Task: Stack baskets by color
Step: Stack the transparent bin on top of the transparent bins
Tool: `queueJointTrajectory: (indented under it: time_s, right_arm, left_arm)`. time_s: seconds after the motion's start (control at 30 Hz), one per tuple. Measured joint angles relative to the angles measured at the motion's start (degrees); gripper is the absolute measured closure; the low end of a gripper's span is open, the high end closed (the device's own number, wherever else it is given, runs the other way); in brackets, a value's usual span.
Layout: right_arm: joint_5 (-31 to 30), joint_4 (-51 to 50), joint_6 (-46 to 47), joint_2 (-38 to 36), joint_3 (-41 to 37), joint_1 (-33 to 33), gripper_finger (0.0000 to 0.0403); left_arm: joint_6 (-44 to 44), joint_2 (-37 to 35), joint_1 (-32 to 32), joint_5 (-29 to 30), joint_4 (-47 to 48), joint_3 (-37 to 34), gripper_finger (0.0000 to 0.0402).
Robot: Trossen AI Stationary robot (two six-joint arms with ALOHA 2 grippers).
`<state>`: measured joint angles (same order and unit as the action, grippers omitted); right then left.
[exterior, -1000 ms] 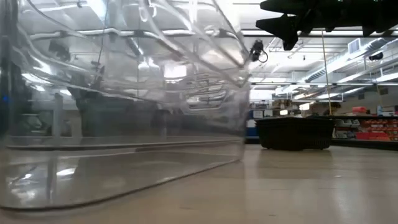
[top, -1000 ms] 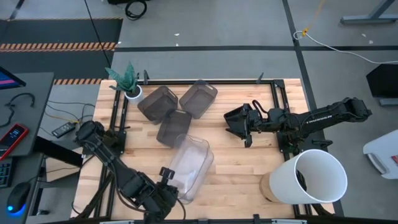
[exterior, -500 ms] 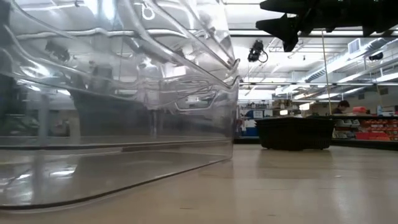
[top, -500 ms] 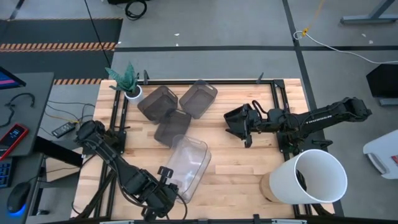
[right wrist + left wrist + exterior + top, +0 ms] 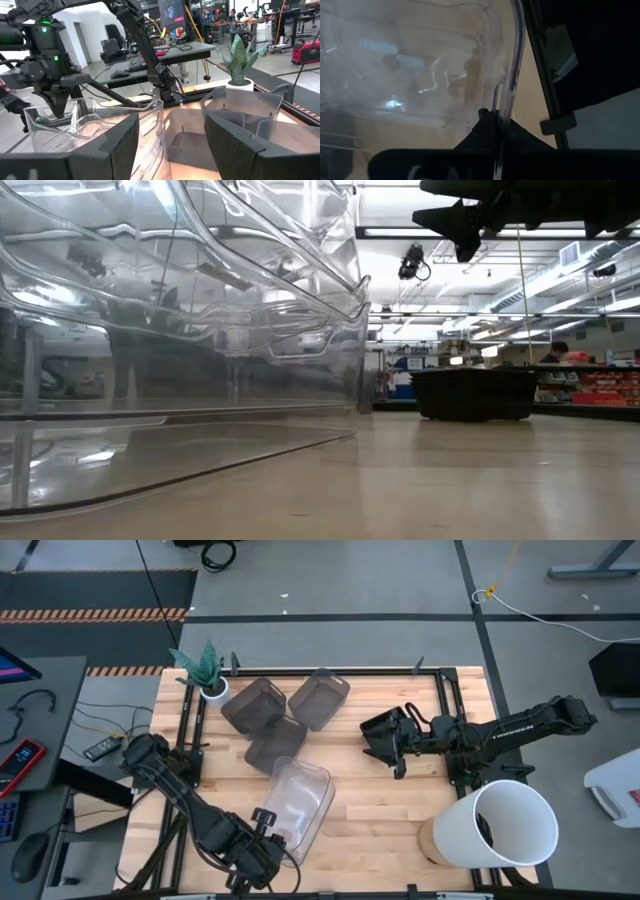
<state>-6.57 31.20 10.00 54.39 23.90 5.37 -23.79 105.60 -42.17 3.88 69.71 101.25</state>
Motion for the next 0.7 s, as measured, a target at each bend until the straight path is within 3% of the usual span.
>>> queueJointTrajectory:
  time_s: [0.7]
  right_arm:
    - [0.00, 0.00, -0.99, 0.00, 0.00, 0.00, 0.0172]
  left_arm:
    - [-0.65, 0.22, -1.16, 0.87, -1.24, -1.51, 0.0401]
